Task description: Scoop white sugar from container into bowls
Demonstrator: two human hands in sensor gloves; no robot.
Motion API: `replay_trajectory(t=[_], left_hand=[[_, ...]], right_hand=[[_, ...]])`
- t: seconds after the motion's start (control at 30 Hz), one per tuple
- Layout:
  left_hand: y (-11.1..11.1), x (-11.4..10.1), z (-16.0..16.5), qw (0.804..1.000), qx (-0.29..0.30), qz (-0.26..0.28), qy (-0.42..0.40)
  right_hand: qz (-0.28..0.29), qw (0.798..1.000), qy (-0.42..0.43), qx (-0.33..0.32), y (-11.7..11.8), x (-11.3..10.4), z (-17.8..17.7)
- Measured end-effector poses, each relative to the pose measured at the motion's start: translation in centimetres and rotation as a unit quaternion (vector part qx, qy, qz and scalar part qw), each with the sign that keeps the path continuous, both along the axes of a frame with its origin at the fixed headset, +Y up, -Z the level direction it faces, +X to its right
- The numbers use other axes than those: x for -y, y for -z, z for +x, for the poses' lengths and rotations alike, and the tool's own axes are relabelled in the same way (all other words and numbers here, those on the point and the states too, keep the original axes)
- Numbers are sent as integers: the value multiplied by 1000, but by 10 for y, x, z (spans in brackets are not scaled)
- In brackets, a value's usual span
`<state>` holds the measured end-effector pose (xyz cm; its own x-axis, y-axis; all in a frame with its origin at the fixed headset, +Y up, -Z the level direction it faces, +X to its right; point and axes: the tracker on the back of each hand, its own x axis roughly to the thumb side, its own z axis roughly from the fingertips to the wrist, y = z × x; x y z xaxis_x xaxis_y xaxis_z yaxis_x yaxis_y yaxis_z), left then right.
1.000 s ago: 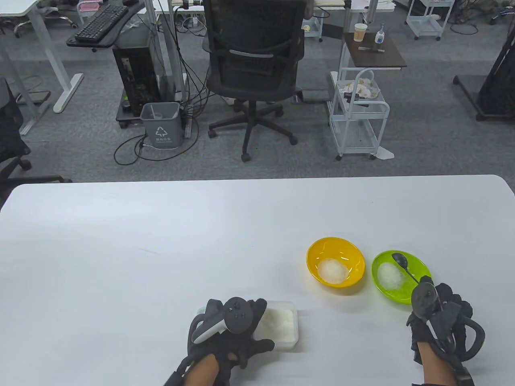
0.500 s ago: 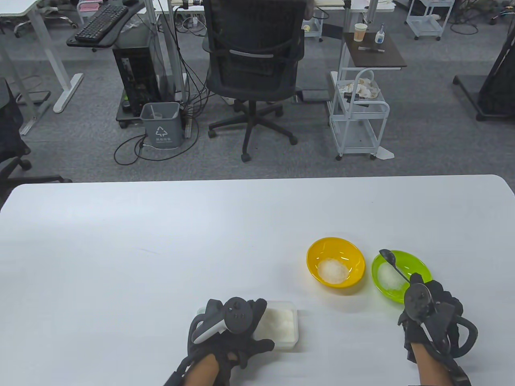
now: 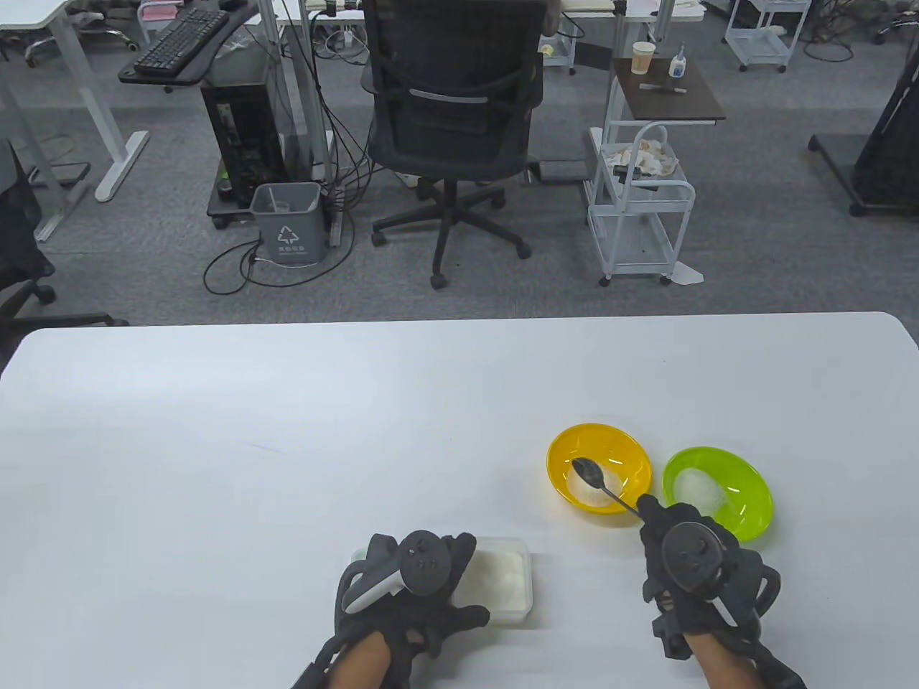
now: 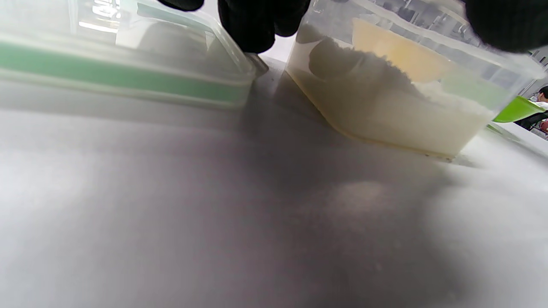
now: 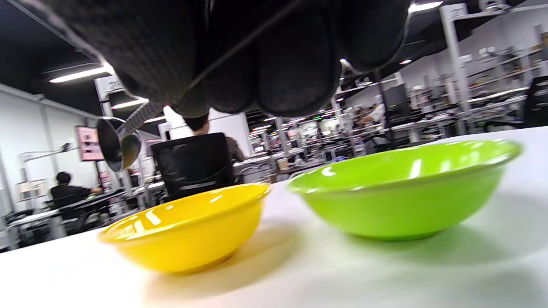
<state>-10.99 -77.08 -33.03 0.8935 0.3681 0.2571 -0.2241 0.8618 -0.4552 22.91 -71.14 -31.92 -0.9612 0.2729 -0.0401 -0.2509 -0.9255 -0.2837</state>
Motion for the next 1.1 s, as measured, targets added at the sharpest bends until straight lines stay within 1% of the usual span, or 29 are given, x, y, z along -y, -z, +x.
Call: replay_trajectory(t=[0.07,0.17,0.3,0.43,0.53,0.7,0.73,0.87,1.1], left_hand=[[0,0,0,1000,0,0,0],[0,0,1,1000,0,-1,-1],[0,0,1,1000,0,-1,-1],[0,0,1,1000,0,-1,-1],[0,0,0,1000,0,-1,-1],[0,0,1,1000,1,-1,-1],[0,-1,1,1000,1,-1,-1],[0,-1,1,1000,1,-1,0],[0,-1,1,1000,1,0,1]], right_hand=[[-10,1000,-11,-23,0,5,-12],[-23,998,-31,-40,0,12,-23],[-41,997,-50,-44,2,23,-30],[-80,994,-66,-47,5,38,-33],[-104,989,-95,-51,8,45,-36],[-156,985,-57,-54,13,58,-37],[-161,984,-60,-52,13,59,-38],[-153,983,-93,-50,14,59,-40],[-136,985,-101,-44,13,54,-37]])
